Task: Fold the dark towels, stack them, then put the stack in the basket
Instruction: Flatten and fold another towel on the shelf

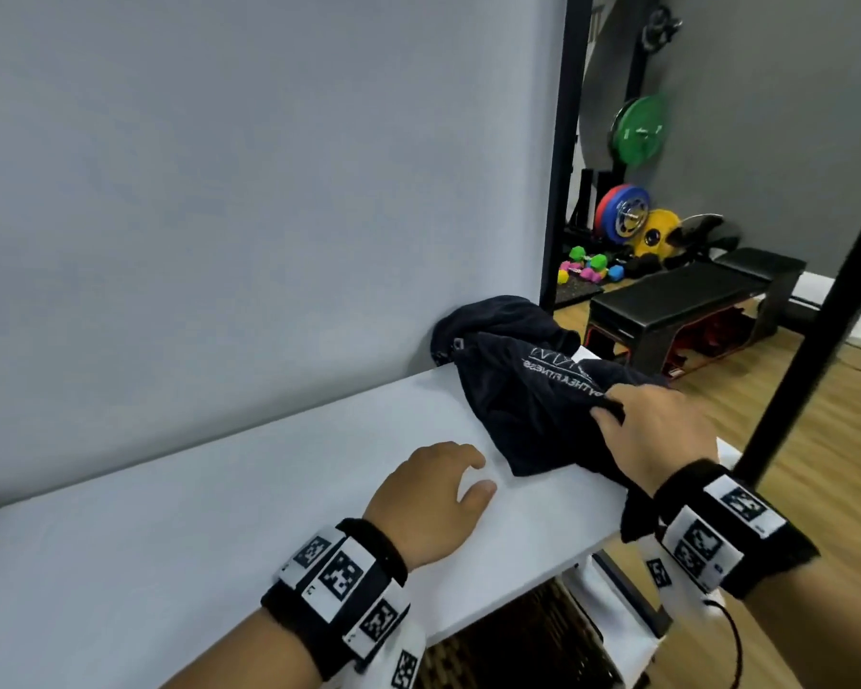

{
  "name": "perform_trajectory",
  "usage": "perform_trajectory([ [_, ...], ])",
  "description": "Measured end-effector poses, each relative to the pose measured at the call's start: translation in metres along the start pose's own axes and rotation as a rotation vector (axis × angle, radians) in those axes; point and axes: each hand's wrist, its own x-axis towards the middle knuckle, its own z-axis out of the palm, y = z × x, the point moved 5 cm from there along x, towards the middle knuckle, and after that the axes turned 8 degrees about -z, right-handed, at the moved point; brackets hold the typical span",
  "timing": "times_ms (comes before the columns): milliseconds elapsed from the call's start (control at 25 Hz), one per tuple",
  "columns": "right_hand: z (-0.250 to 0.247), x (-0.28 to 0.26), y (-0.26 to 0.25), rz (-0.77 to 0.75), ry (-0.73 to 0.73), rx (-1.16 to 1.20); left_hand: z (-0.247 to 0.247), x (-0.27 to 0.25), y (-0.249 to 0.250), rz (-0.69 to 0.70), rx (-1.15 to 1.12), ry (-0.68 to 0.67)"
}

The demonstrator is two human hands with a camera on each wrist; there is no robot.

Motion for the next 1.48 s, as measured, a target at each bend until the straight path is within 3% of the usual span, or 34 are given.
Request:
perform_trajectory([
  [80,-0.016,0.003,-0.010,-0.163,0.176,0.073,-0.002,0.017,0.012,0.018,-0.015,0.080],
  [200,-0.050,0.010,-0.038,-0.399,0.311,0.361,-0.030,0.037,0.036,0.077,-0.154,0.276],
  [360,-0.094,0.025,-0.080,-0.577,0.216,0.815,-0.082,0.049,0.066,0.243,-0.147,0.427],
  [440,-0.100,0.038,-0.087,-0.590,0.124,0.805,-0.111,0.045,0.059,0.186,-0.149,0.464],
  [560,-0.073,0.056,-0.099,-0.576,-0.254,0.574,-0.155,0.025,0.023,0.064,-0.357,0.538],
  [600,-0.060,0.058,-0.108,-0.585,-0.314,0.566,-0.168,0.016,0.008,0.033,-0.419,0.575],
  [720,-0.041,0.057,-0.148,-0.530,-0.279,0.884,-0.196,-0.019,-0.040,-0.078,-0.460,0.673],
  [800,-0.040,0.055,-0.179,-0.414,-0.320,1.195,-0.207,-0.043,-0.077,-0.183,-0.395,0.711],
  [920,-0.042,0.049,-0.228,-0.309,-0.394,1.406,-0.224,-0.089,-0.134,-0.365,-0.242,0.746],
  [1040,-0.032,0.035,-0.273,-0.312,-0.570,1.499,-0.230,-0.127,-0.184,-0.550,0.030,0.655],
  [1160,-0.007,0.012,-0.300,-0.455,-0.713,1.203,-0.211,-0.150,-0.221,-0.660,0.335,0.501],
  [1280,0.019,-0.010,-0.301,-0.537,-0.739,0.767,-0.167,-0.151,-0.221,-0.414,0.252,0.347],
  [1360,0.034,-0.031,-0.281,-0.560,-0.781,0.363,-0.123,-0.138,-0.211,-0.286,0.194,0.060],
  [1400,0.043,-0.046,-0.267,-0.559,-0.803,0.210,-0.102,-0.131,-0.209,-0.269,0.232,-0.080],
  [1480,0.051,-0.077,-0.249,-0.532,-0.781,0.131,-0.084,-0.120,-0.212,-0.266,0.337,-0.180],
])
